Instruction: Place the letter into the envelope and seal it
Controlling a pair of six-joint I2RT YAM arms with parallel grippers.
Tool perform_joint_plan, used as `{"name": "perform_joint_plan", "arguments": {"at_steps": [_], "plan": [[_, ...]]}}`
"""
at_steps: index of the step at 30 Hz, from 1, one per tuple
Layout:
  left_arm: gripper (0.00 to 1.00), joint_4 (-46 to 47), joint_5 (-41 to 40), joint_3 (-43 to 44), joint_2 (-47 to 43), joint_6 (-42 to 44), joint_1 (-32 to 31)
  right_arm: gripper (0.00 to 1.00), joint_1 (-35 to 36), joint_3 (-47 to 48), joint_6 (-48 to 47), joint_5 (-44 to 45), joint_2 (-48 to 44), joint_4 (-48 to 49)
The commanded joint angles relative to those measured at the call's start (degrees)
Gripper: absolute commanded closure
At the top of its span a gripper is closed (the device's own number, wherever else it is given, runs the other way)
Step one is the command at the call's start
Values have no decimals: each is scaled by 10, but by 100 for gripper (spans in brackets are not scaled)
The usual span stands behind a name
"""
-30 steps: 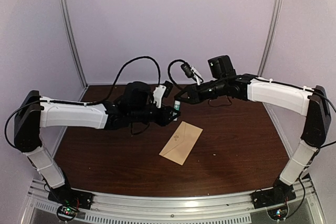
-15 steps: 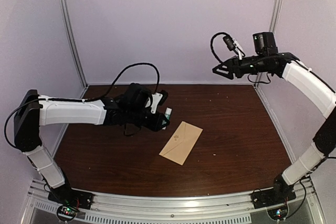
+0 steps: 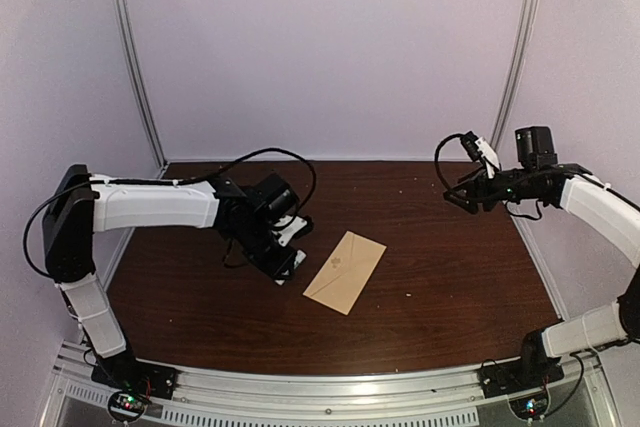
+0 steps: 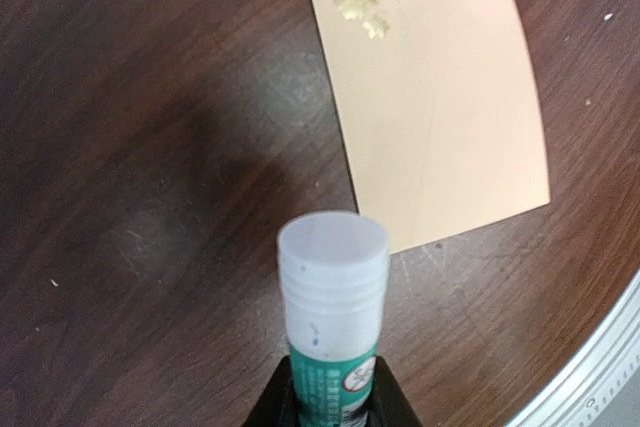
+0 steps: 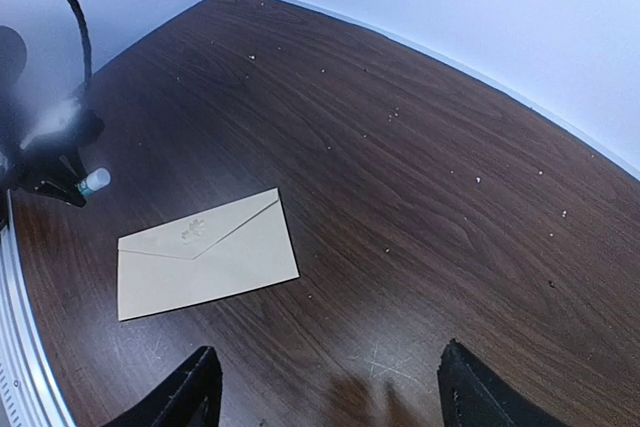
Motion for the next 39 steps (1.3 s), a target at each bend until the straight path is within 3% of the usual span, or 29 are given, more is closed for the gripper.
{"name": "perform_joint_plan", "arguments": {"at_steps": [1, 13, 25, 27, 39], "plan": [[96, -46, 6, 28, 45, 12, 1, 25, -8, -16, -13, -4, -15, 51], [88, -45, 4, 48, 116, 8, 1, 22, -13, -27, -15, -26, -8, 56], [72, -35, -5, 47, 132, 6, -2, 21, -13, -25, -11, -29, -1, 52], [65, -33, -8, 46, 133, 6, -3, 21, -13, -25, -11, -31, -1, 52], [64, -27, -12, 46, 135, 5, -3, 20, -13, -23, -9, -30, -2, 51]]}}
